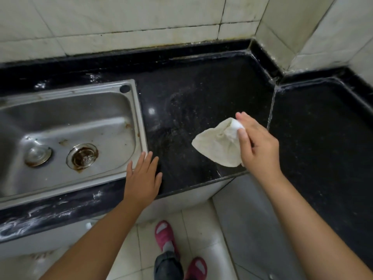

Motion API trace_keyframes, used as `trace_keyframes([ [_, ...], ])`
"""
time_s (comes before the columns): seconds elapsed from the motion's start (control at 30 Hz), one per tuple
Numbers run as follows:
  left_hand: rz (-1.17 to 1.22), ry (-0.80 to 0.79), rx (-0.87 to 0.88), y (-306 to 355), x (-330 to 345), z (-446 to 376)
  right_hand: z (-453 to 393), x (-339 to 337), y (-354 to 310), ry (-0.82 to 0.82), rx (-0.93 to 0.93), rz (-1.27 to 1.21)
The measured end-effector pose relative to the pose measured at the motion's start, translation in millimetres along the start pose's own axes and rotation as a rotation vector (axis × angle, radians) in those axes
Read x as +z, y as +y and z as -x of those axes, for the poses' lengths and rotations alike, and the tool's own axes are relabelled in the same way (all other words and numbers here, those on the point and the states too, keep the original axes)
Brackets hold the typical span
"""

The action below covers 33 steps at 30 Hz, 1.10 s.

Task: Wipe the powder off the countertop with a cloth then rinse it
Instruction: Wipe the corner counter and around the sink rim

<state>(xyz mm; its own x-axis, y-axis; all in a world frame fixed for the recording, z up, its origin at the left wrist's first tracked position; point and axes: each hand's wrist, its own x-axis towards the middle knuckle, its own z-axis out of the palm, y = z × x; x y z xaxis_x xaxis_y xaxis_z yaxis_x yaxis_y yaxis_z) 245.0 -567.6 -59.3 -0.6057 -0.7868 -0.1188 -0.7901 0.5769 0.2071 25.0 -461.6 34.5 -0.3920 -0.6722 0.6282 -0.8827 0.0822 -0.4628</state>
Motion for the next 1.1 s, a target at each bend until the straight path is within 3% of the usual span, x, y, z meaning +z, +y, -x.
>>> trace_keyframes([
  [0.03,-0.002,0.004,0.007,-1,1,-1,1,8,3,-0.058,-0.056,0.089],
  [0.07,-0.024,0.003,0.022,-3,1,-3,3,18,8,-0.219,-0.083,0.192],
  [0.17,-0.068,-0.011,-0.004,-7,-2,-6,26,46,15,-1.012,0.077,0.464],
  [0.2,-0.068,-0.015,-0.007,-7,-3,-7,34,51,17,-1.146,0.155,0.459],
  [0.27,-0.084,-0.026,0.009,-11,0,-9,45,54,22,-1.116,0.265,0.346],
  [0.37,-0.062,-0.070,0.018,-17,4,-13,40,54,29,-0.767,0.423,0.086],
  [0.43,-0.048,-0.062,0.016,-19,4,-16,30,53,39,-0.605,0.474,0.094],
  [0.57,-0.025,-0.082,0.002,-16,2,-23,10,56,57,-0.810,0.466,0.432],
  [0.67,-0.019,-0.071,0.000,-13,1,-28,0,59,55,-0.851,0.349,0.545],
  [0.73,-0.020,-0.086,0.009,-10,0,-29,-1,54,53,-0.798,0.304,0.502],
  [0.8,-0.028,-0.097,0.022,-8,1,-30,1,45,55,-0.638,0.307,0.362],
  [0.9,-0.046,-0.095,0.033,-6,3,-34,-4,36,74,-0.445,0.594,0.126],
  [0.97,-0.061,-0.080,0.040,-5,4,-36,-7,34,86,-0.476,0.771,0.349],
  [1.03,-0.074,-0.070,0.038,-1,6,-37,-5,32,94,-0.529,0.770,0.587],
  [1.1,-0.075,-0.066,0.037,2,6,-40,2,34,93,-0.546,0.697,0.607],
])
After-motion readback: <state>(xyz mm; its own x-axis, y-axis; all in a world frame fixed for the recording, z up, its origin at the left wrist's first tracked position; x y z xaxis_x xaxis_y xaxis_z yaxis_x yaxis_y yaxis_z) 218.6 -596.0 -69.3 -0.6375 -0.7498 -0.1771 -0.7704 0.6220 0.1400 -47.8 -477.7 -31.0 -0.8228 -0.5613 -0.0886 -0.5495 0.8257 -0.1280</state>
